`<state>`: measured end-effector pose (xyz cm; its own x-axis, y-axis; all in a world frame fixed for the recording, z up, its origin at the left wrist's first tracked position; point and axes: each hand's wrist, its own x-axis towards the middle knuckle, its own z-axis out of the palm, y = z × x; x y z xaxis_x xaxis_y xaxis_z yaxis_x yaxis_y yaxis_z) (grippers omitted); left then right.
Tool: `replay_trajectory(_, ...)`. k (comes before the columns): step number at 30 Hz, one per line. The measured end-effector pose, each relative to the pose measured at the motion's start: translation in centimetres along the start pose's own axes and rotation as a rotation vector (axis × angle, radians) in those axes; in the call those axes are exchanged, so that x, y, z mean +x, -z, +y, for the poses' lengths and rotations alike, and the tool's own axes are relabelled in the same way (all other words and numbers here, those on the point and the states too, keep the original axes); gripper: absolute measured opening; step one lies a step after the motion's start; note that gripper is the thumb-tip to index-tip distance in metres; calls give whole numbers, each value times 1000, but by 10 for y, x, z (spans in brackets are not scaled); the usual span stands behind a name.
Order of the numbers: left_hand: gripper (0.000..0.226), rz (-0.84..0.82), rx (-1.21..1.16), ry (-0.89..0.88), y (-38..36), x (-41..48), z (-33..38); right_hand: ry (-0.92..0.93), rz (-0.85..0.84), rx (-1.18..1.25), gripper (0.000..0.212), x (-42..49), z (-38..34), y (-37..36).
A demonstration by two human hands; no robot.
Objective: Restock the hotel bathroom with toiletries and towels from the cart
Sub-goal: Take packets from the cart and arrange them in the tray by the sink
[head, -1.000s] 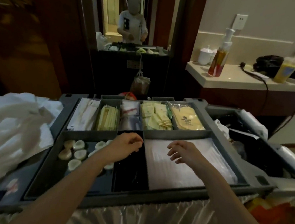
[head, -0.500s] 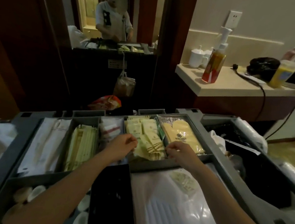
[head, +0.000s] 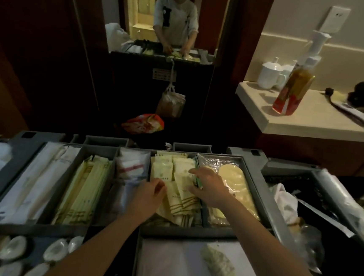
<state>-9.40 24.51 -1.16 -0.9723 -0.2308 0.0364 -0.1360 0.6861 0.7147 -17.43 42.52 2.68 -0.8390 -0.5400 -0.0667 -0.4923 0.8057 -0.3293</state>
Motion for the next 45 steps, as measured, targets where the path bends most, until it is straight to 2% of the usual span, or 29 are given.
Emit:
replay_trajectory(3,18,7,-45,-38,-4,-2,-7,26,-136,33,63,18,1,-2)
replay_trajectory(6,16,6,-106,-31,-4,-1,-11,18,-154,84,70,27,4,0)
replay_trajectory(9,12,-28,-71,-38,-5,-1,-13,41,-195,-11,71,30,8,1)
replay_trajectory(14,15,-30,-78,-32,-3,-4,-11,81,-209,-109,64,30,6,1)
replay_trajectory(19,11,-23,-86,-47,-4,-4,-11,58,-148,-39,52,24,5,1)
replay_trajectory(26,19,-30,-101,-20,-5,-4,-9,114,-41,70,34,13,-7,3)
replay_trajectory(29,18,-34,-119,-10,-4,-6,-7,111,-83,189,32,6,-14,5)
replay_trajectory(31,12,-37,-174,-9,-2,-8,-4,97,-141,216,44,3,-18,6)
replay_trajectory(33,14,-58,-185,5,-1,-9,-3,118,-172,189,48,3,-19,6)
replay_trajectory(35,17,-27,-83,-52,0,-9,-2,145,-170,157,40,3,-20,6)
replay_trajectory(37,10,10,-52,-124,0,-9,2,142,-158,218,28,2,-20,6)
replay_trajectory(38,4,28,-86,-132,0,-9,7,137,-138,273,20,1,-20,7)
replay_trajectory(40,14,65,-231,-79,4,-10,17,115,-86,375,9,-2,-20,9)
replay_trajectory(43,15,62,-446,-64,17,-14,37,92,14,481,22,-4,-21,15)
replay_trajectory(45,16,43,-565,-36,28,-19,50,116,40,559,19,-7,-25,20)
